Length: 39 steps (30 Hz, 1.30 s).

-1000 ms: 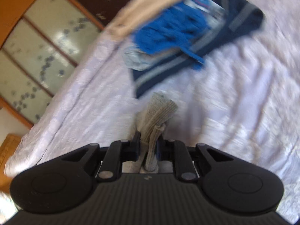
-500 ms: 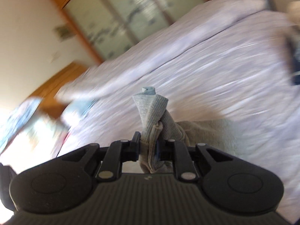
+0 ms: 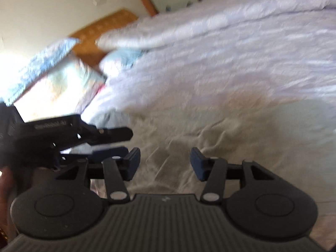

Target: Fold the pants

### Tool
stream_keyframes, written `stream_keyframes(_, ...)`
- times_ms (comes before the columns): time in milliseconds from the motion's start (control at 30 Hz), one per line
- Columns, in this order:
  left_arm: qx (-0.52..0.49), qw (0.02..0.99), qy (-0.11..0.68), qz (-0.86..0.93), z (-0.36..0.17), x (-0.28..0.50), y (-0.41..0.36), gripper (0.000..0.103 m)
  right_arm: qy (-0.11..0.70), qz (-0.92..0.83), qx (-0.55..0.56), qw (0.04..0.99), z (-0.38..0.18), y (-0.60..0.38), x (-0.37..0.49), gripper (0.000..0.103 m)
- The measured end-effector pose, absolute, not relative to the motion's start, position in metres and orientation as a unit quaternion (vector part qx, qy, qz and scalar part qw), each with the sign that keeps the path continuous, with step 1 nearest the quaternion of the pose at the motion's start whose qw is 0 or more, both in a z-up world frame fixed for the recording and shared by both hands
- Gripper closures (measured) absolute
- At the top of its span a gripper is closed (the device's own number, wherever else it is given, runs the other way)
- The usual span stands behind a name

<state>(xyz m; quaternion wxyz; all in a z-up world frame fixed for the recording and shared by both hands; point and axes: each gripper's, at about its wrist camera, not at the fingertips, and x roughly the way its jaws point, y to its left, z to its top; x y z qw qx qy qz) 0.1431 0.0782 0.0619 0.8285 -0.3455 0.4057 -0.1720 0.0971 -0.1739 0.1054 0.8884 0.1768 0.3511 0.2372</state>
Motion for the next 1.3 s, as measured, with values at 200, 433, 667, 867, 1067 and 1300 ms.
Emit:
stream_keyframes(200,-0.296,0.824,0.427,-0.227,0.053,0.156,0.028,0.057,0.352,0.139,0.232,0.896,0.088,-0.230,0.090,0.051)
stream_keyframes(433,-0.227,0.827,0.494,-0.142,0.016,0.180,0.014,0.096,0.407,0.081,0.361,0.835,0.025,-0.287,0.096,0.103)
stream_keyframes(667,-0.184,0.853,0.480,-0.091,0.045,0.153,0.017,0.068,0.370,0.093,0.368,0.848,0.060,-0.301,0.054,0.061)
stream_keyframes(867,-0.126,0.881,0.454,-0.047,0.068,0.101,0.017,0.065,0.372,0.090,0.368,0.847,0.066,-0.304,0.021,0.061)
stream_keyframes(1067,-0.099,0.885,0.453,-0.041,0.072,0.069,0.024,0.064,0.390,0.093,0.350,0.847,0.064,-0.291,0.006,0.061)
stream_keyframes(1300,-0.088,0.885,0.455,-0.035,0.067,0.050,0.030,0.063,0.398,0.098,0.343,0.845,0.068,-0.275,0.007,0.061)
